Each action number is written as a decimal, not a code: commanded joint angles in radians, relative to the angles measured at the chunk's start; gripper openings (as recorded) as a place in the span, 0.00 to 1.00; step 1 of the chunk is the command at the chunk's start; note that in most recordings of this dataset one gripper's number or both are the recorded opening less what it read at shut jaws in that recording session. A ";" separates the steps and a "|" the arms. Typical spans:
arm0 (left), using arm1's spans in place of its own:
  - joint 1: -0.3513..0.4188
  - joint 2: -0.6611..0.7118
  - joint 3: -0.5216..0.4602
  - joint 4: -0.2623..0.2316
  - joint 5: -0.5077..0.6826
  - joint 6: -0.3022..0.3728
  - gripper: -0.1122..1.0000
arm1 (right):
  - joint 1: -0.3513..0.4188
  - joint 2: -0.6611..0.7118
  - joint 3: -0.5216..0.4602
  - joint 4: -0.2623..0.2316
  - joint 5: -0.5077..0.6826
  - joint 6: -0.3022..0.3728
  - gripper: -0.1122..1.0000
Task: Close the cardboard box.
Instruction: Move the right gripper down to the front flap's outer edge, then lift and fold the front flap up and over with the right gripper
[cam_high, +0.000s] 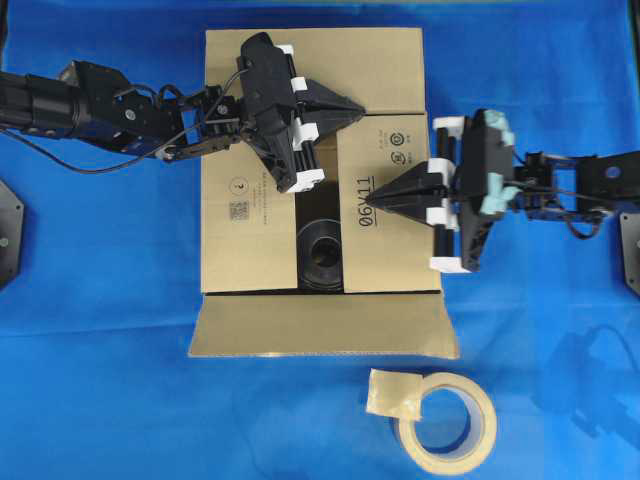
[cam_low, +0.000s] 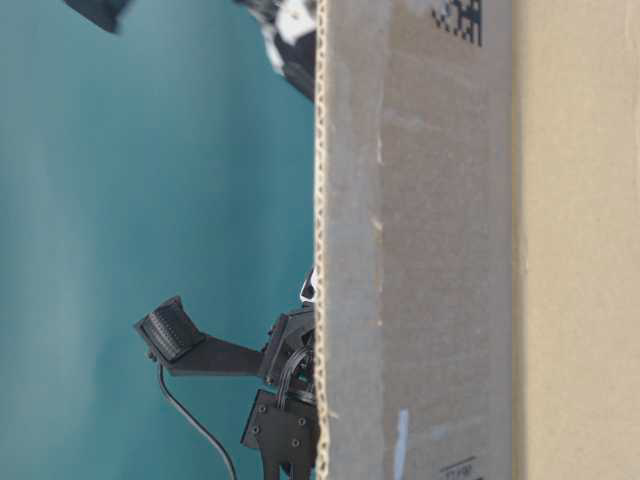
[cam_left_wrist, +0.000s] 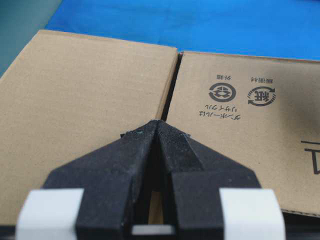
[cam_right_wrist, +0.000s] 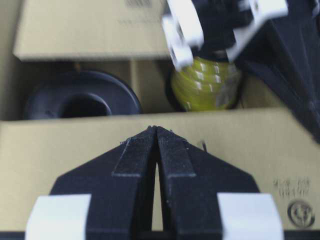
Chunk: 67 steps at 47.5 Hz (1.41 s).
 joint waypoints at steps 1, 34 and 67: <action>0.005 -0.014 -0.006 0.000 -0.002 -0.003 0.10 | 0.029 -0.084 -0.018 0.003 0.018 0.002 0.10; 0.011 -0.014 -0.006 0.000 0.017 -0.008 0.10 | 0.446 -0.276 0.078 -0.006 0.084 -0.009 0.10; 0.011 -0.015 -0.005 -0.002 0.020 -0.017 0.10 | 0.448 -0.186 0.103 -0.003 0.023 -0.009 0.10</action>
